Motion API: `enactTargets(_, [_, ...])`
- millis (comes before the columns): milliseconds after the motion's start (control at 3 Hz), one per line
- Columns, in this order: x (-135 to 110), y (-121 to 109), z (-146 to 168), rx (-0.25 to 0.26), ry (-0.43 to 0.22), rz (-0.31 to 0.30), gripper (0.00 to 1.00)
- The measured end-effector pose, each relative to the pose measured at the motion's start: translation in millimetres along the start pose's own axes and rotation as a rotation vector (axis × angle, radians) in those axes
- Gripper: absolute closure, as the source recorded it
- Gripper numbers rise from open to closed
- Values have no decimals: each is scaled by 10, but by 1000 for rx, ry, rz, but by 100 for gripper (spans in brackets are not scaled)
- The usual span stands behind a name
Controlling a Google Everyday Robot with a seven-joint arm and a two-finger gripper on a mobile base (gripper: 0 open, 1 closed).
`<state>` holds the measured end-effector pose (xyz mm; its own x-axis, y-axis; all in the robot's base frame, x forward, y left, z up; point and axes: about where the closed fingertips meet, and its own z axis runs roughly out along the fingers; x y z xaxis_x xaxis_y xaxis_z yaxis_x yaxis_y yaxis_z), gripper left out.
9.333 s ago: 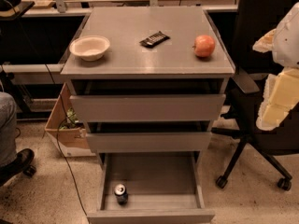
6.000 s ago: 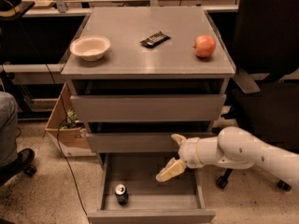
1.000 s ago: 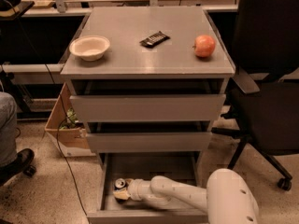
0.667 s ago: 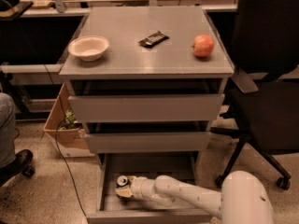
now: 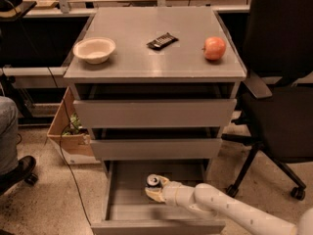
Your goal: Pick pepsi can from bottom drawer and place on counter
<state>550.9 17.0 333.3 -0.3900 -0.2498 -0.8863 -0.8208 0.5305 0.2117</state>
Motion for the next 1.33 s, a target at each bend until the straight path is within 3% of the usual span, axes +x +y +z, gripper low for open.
enactTargets(333, [-564, -163, -729, -9, -88, -23, 100])
enactTargets(667, [-951, -231, -1105, -15, -170, -54, 100])
enactTargets(1333, [-1050, -163, -1124, -24, -157, -80, 100])
